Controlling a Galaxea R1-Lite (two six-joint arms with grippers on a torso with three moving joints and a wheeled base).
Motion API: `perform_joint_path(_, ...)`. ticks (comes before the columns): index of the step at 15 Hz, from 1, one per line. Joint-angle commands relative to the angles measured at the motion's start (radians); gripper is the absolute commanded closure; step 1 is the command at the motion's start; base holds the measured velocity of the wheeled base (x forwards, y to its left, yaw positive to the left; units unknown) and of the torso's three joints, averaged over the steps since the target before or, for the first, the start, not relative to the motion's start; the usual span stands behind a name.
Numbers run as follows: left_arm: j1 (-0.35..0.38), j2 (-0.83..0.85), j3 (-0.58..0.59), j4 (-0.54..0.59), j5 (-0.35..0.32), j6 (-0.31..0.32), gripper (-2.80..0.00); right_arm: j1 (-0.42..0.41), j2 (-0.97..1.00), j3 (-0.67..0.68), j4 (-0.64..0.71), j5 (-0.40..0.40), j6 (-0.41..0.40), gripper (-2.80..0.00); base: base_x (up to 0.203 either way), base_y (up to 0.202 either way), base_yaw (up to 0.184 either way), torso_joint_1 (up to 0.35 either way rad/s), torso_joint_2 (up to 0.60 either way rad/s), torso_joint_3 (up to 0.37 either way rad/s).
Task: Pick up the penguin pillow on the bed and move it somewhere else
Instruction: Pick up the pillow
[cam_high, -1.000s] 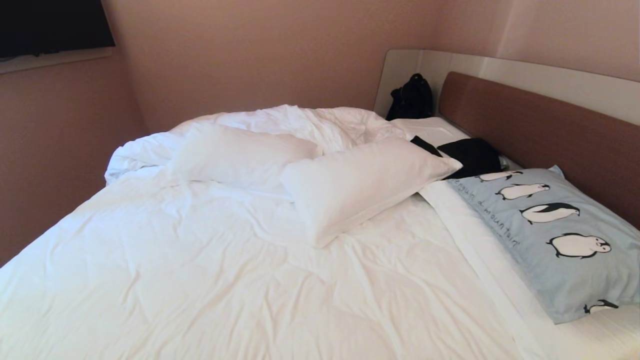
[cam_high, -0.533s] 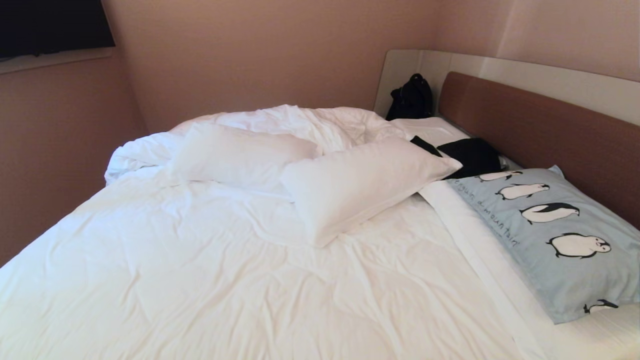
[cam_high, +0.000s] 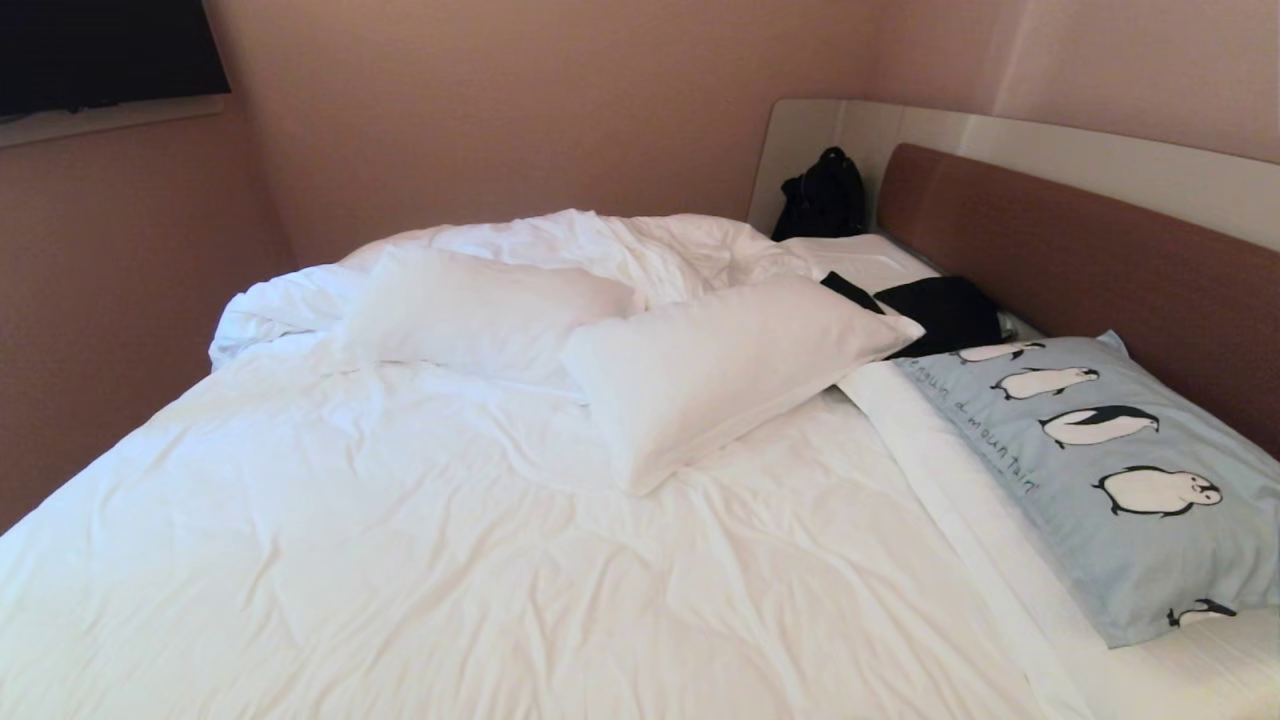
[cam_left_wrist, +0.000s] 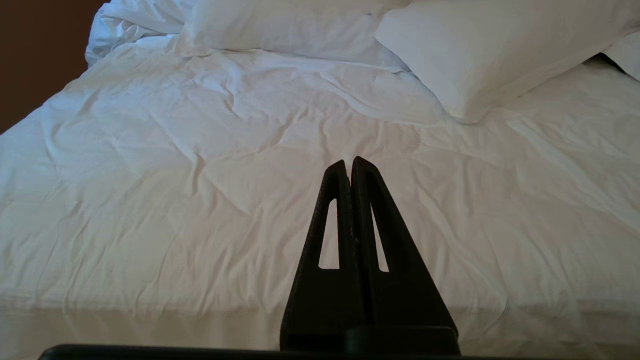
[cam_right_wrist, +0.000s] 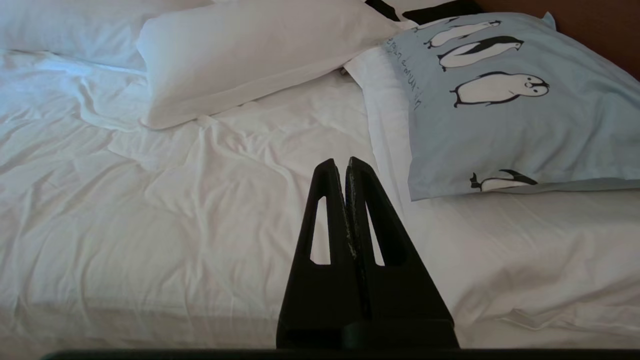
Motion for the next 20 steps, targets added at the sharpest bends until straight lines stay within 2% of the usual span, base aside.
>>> perform_joint_path(1, 0.000, 0.000, 0.000, 0.000, 0.000, -0.001, 0.00, 0.000, 0.000, 0.001, 0.006, -0.006, -0.003, 0.00, 0.000, 0.000, 0.000, 0.000, 0.00, 0.000)
perform_joint_path(20, 0.000, 0.000, 0.000, 0.000, 0.000, -0.001, 0.00, 0.001, -0.002, 0.026, 0.017, -0.025, 0.018, 0.00, 0.000, 0.000, 0.000, 0.000, 0.00, 0.000)
